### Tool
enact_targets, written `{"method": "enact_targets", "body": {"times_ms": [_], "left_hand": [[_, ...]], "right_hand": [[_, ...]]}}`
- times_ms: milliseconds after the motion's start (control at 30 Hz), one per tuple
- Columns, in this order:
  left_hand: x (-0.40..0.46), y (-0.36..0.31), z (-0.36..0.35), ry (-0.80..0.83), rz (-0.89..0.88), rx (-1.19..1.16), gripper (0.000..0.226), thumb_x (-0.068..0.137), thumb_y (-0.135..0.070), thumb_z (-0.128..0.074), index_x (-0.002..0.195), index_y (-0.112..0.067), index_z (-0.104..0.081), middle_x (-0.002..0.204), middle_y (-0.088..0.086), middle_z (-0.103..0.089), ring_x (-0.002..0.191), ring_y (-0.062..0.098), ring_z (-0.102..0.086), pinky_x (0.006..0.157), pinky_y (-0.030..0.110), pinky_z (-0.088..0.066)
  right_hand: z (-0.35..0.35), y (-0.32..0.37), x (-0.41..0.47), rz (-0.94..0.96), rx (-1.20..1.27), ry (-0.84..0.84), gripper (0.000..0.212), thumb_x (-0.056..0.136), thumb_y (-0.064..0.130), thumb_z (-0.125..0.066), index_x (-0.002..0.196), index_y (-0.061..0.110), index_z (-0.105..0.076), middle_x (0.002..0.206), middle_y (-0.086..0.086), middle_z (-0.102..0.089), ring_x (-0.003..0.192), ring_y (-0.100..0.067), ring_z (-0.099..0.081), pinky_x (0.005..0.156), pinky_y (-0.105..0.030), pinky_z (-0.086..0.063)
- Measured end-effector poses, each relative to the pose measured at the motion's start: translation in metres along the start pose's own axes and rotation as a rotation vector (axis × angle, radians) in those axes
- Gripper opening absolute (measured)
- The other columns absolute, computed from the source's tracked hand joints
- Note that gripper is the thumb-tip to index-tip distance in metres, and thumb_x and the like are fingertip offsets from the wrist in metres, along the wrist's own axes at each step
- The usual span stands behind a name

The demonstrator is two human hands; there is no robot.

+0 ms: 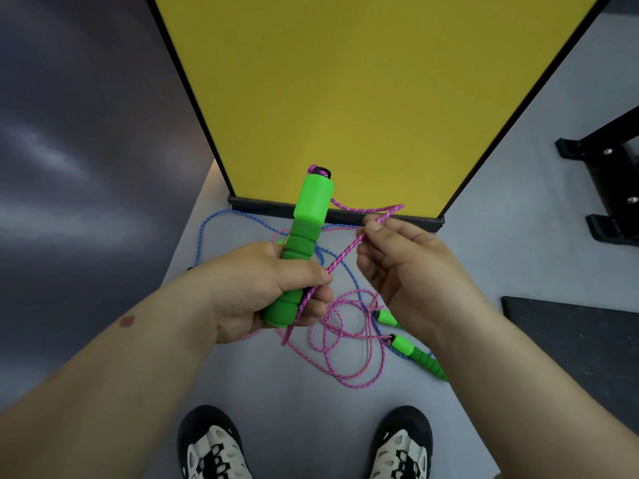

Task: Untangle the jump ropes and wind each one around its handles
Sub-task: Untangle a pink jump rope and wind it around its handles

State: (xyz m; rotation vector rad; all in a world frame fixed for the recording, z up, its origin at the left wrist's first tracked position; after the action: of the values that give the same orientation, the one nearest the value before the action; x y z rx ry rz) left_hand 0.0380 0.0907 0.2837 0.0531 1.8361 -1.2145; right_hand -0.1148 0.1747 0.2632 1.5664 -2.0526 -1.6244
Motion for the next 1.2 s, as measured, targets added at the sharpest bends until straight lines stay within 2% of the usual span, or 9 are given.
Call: {"method": "enact_targets", "body": {"times_ms": [133,267,500,767,1000,1100,1200], "left_hand": [[0.001,-0.001,0.0,-0.03,-0.006,-0.032,0.008,0.092,-0.012,-0.068,0.093,-0.004,-0.068,0.077,0.011,-0.071,0.061,0.018,-0.067,0.062,0.029,-0.057],[0.001,-0.001,0.0,-0.049,-0.01,-0.043,0.012,0.093,-0.011,-0.067,0.098,0.0,-0.071,0.076,0.011,-0.071,0.06,0.017,-0.067,0.059,0.027,-0.057],[0.0,0.0,0.0,-0.006,-0.004,-0.022,0.008,0.092,-0.011,-0.068,0.093,-0.003,-0.067,0.078,0.011,-0.071,0.062,0.018,-0.066,0.063,0.03,-0.057],[0.0,-0.001,-0.001,0.014,-0.016,-0.016,0.007,0.093,-0.011,-0.067,0.093,-0.004,-0.066,0.077,0.011,-0.07,0.064,0.019,-0.066,0.063,0.029,-0.057],[0.001,-0.001,-0.003,-0.006,-0.009,-0.026,0.008,0.093,-0.011,-0.067,0.094,-0.003,-0.068,0.078,0.011,-0.071,0.063,0.018,-0.066,0.063,0.029,-0.058],[0.001,-0.002,-0.002,-0.025,-0.012,-0.036,0.008,0.093,-0.01,-0.066,0.096,-0.002,-0.068,0.077,0.011,-0.071,0.06,0.017,-0.066,0.061,0.029,-0.058],[0.001,-0.002,-0.001,-0.032,-0.015,-0.046,0.006,0.094,-0.009,-0.065,0.094,-0.003,-0.068,0.077,0.011,-0.071,0.06,0.017,-0.066,0.062,0.029,-0.06]], "right_hand": [[-0.011,-0.009,-0.008,-0.032,-0.155,0.161,0.012,0.093,0.006,-0.064,0.103,0.008,-0.072,0.08,-0.004,-0.067,0.064,-0.009,-0.06,0.06,-0.019,-0.053],[-0.014,-0.015,-0.011,-0.02,-0.254,0.226,0.014,0.093,0.004,-0.064,0.104,0.01,-0.072,0.077,-0.004,-0.068,0.067,-0.011,-0.061,0.064,-0.021,-0.052],[-0.008,-0.007,-0.007,0.011,-0.167,0.085,0.012,0.094,0.005,-0.063,0.1,0.01,-0.073,0.086,-0.009,-0.066,0.064,-0.01,-0.06,0.062,-0.02,-0.054],[0.005,0.004,0.002,0.031,0.005,-0.062,0.008,0.094,0.008,-0.066,0.097,0.008,-0.073,0.079,-0.004,-0.066,0.065,-0.01,-0.062,0.062,-0.02,-0.055],[-0.008,-0.011,-0.006,-0.075,-0.104,0.129,0.02,0.094,0.011,-0.065,0.11,0.0,-0.068,0.077,-0.005,-0.064,0.063,-0.01,-0.059,0.061,-0.02,-0.054],[-0.013,-0.016,-0.011,-0.065,-0.181,0.21,0.012,0.094,0.006,-0.063,0.104,0.007,-0.07,0.072,-0.002,-0.066,0.063,-0.009,-0.06,0.062,-0.019,-0.053],[-0.015,-0.017,-0.013,-0.051,-0.186,0.229,0.015,0.094,0.002,-0.062,0.106,0.007,-0.068,0.071,-0.001,-0.069,0.062,-0.009,-0.062,0.063,-0.019,-0.053]]}}
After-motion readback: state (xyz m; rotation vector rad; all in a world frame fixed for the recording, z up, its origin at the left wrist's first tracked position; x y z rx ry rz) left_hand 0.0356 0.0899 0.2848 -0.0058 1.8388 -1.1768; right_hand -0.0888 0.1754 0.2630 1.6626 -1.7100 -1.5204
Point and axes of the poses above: each hand's wrist, its own x-axis towards the middle knuckle, its own z-axis out of the back of the hand, y = z × x, the point moved 3 cm from there along x, towards the middle knuckle
